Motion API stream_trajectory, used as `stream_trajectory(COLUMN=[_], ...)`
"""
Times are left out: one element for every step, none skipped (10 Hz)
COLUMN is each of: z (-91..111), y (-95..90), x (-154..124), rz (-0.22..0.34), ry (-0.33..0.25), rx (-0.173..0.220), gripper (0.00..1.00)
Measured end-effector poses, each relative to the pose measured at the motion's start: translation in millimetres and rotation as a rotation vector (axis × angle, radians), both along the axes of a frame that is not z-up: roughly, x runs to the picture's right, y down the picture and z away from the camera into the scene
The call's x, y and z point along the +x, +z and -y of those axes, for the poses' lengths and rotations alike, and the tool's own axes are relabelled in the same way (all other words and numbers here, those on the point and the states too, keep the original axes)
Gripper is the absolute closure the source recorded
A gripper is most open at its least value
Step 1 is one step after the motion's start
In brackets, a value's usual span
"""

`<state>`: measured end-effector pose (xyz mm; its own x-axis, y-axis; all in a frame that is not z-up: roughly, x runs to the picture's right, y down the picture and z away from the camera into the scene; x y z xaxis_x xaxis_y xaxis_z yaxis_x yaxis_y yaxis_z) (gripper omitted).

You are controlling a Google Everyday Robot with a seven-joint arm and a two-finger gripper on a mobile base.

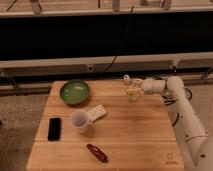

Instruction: Stand the bottle upright

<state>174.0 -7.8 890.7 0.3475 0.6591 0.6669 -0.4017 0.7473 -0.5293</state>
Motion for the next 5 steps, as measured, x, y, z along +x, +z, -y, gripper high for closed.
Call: stream_trajectory(z=[0.7, 0.7, 1.7, 2.6, 2.0], y=[2.1, 3.3, 4.3, 4.9, 5.1], x=[5.0, 9.6, 16.4, 22.6, 24.4], rz=[0.008, 0.014, 0.018, 0.023, 0.025], ry=[0.021, 0.037, 0.058, 0.079, 0.088], rx=[0.003, 0.005, 0.01, 0.014, 0.011], gripper=[1.0, 1.0, 1.0, 1.0, 1.0])
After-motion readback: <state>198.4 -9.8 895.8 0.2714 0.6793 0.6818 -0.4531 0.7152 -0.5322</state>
